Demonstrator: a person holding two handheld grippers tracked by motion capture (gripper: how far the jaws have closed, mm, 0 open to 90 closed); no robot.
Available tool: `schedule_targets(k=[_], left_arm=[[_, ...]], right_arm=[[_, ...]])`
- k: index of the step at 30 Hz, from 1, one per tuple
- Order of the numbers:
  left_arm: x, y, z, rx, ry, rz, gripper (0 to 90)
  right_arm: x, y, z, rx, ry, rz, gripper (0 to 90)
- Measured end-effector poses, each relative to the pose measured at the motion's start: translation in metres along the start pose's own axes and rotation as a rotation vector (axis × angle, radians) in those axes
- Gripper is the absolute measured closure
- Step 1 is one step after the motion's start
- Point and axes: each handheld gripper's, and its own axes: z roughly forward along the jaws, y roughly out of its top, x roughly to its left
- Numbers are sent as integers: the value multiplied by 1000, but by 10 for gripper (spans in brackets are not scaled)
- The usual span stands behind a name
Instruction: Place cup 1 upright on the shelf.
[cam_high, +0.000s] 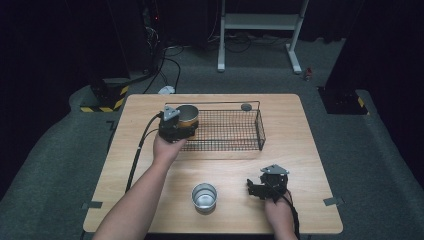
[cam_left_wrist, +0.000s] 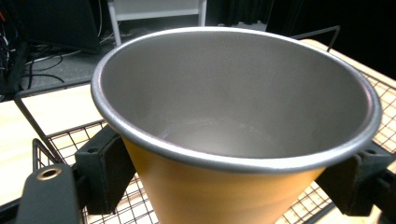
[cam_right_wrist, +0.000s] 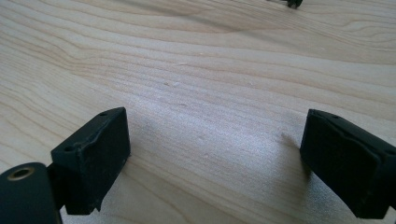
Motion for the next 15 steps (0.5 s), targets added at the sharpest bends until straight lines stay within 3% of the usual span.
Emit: schedule_targets(k=[15], left_arm=[[-3, -7, 12, 59, 17, -11, 161]], right_arm=[[0, 0, 0, 0, 0, 0, 85]])
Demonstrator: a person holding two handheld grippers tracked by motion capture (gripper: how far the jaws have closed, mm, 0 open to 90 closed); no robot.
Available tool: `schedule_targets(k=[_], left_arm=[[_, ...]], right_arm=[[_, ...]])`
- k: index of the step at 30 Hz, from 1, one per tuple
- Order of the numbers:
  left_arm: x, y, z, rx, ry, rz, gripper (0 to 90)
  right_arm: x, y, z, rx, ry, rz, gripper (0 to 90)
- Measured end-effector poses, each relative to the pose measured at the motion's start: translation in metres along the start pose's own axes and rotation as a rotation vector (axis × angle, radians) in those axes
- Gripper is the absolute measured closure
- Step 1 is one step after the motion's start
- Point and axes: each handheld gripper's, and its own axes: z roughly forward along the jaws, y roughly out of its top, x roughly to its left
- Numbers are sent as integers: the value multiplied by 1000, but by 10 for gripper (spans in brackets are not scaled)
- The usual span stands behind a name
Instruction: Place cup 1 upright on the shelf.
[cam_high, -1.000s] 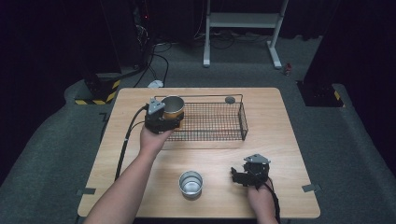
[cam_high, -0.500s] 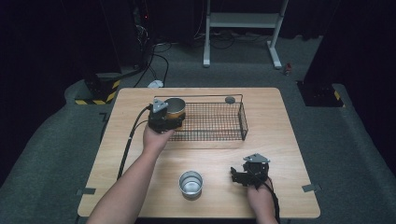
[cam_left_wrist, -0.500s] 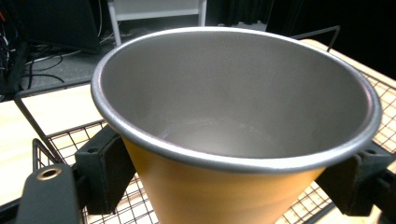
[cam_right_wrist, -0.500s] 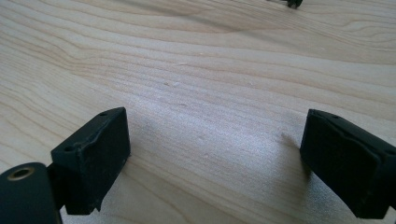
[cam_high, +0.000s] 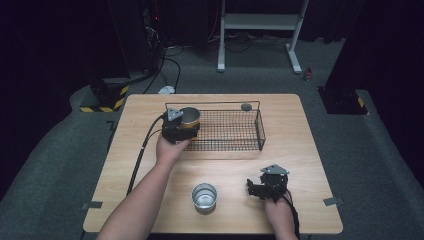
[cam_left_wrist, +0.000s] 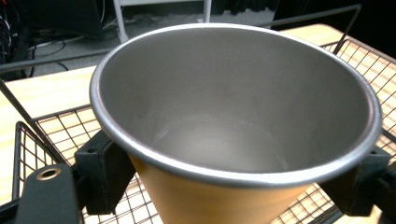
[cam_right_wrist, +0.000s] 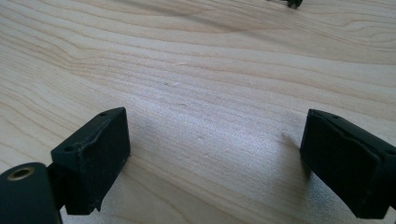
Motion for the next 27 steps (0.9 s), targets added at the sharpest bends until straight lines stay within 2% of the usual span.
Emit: schedule_targets(k=[6, 12, 14, 19, 22, 27], left_arm=[[4, 0, 7, 49, 9, -12, 161], [7, 2, 15, 94, 31, 8, 159], [6, 2, 16, 102, 28, -3, 159], [4, 3, 20, 123, 30, 7, 159], [3, 4, 22, 142, 45, 25, 159], [-1, 3, 26, 162, 43, 28, 159]], right_arm=[[0, 0, 0, 0, 1, 0, 84], [0, 1, 1, -2, 2, -6, 84], [0, 1, 1, -2, 3, -6, 84], [0, 0, 1, -3, 2, -9, 84], [0, 0, 1, -3, 2, -9, 85], [0, 0, 1, -3, 2, -9, 85]])
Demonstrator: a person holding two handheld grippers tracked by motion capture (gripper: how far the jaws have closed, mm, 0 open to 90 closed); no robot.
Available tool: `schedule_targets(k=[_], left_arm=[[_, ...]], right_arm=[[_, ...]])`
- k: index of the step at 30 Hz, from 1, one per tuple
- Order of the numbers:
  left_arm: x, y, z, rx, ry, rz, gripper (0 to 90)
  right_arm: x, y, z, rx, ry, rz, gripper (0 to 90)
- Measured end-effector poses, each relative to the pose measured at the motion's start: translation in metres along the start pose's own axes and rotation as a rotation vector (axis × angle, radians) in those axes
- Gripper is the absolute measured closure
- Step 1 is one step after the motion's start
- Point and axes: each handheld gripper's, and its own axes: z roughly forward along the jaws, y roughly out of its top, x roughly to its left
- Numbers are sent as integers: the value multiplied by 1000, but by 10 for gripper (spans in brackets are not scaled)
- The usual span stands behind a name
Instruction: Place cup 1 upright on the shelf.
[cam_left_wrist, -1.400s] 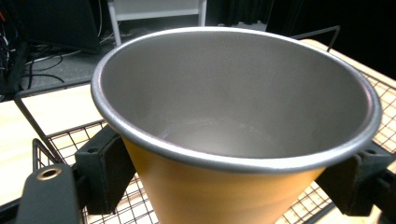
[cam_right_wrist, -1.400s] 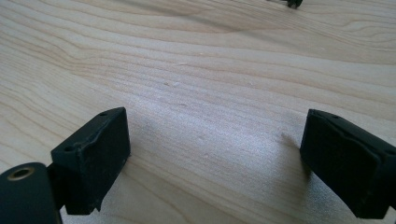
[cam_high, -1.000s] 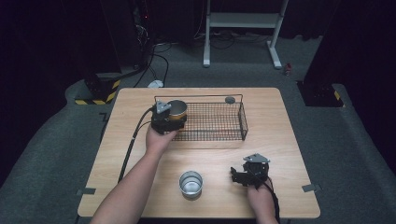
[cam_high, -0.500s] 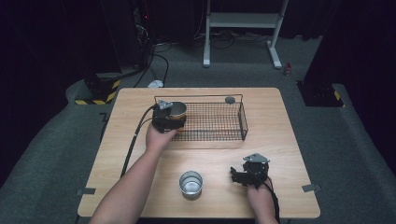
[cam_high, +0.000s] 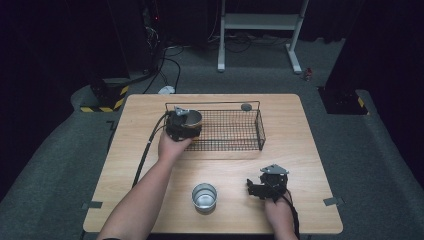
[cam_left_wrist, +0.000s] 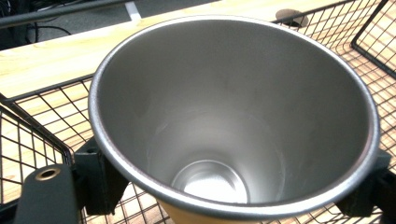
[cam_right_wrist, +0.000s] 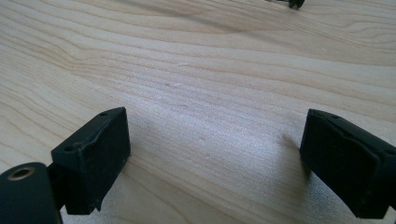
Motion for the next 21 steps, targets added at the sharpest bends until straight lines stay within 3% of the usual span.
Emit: schedule_targets(k=[11, 21], left_arm=[[-3, -2, 5, 32, 13, 21, 158], [-1, -2, 7, 32, 1, 4, 159]], right_arm=[[0, 0, 0, 1, 0, 3, 86], [0, 0, 0, 1, 1, 3, 86]])
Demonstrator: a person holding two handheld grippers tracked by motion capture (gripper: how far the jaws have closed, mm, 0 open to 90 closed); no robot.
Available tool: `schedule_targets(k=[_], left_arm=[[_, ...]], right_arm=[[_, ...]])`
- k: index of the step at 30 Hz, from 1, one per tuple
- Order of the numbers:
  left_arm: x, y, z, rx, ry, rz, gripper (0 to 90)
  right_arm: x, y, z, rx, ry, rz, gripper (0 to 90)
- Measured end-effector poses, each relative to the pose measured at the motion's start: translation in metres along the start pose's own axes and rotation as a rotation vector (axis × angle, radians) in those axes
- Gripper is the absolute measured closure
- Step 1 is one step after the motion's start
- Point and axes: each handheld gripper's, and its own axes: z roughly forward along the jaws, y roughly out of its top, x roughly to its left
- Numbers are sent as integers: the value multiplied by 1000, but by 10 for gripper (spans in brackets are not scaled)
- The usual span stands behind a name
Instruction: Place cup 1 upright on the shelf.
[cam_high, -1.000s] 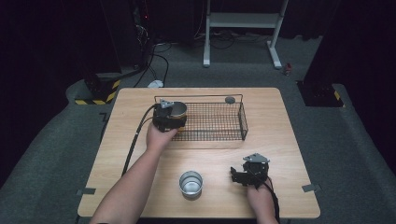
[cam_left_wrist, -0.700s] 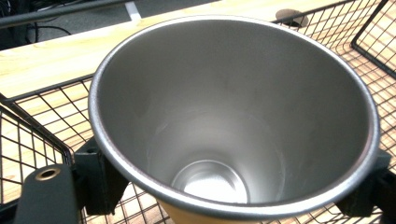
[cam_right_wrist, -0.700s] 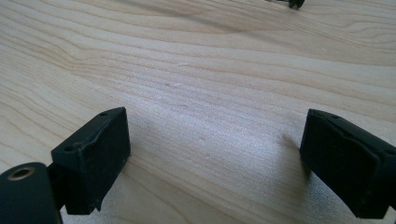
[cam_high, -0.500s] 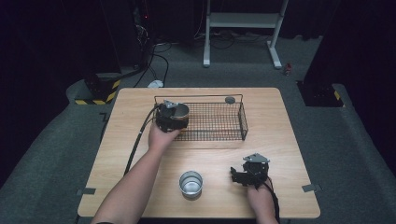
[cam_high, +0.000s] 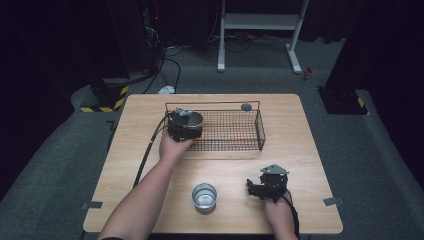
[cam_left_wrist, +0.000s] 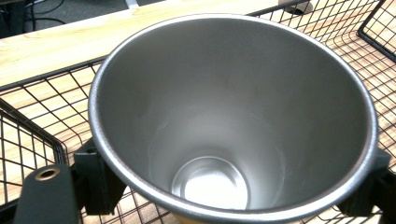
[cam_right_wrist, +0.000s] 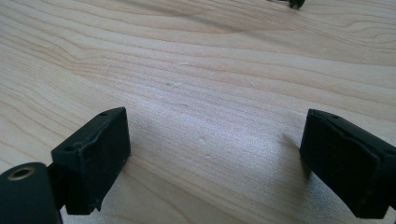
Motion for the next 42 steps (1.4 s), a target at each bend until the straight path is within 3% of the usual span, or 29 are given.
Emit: schedule_targets(k=[11, 17, 22, 42], left_arm=[[7, -1, -1, 9, 12, 11, 158], [6, 0, 1, -3, 10, -15, 158], [5, -2, 2, 5, 6, -1, 158], [2, -2, 1, 9, -12, -8, 127]], right_arm=[[0, 0, 0, 2, 0, 1, 86], [0, 0, 0, 2, 0, 3, 86], [0, 0, 0, 1, 0, 4, 86], [1, -1, -1, 2, 2, 4, 86]])
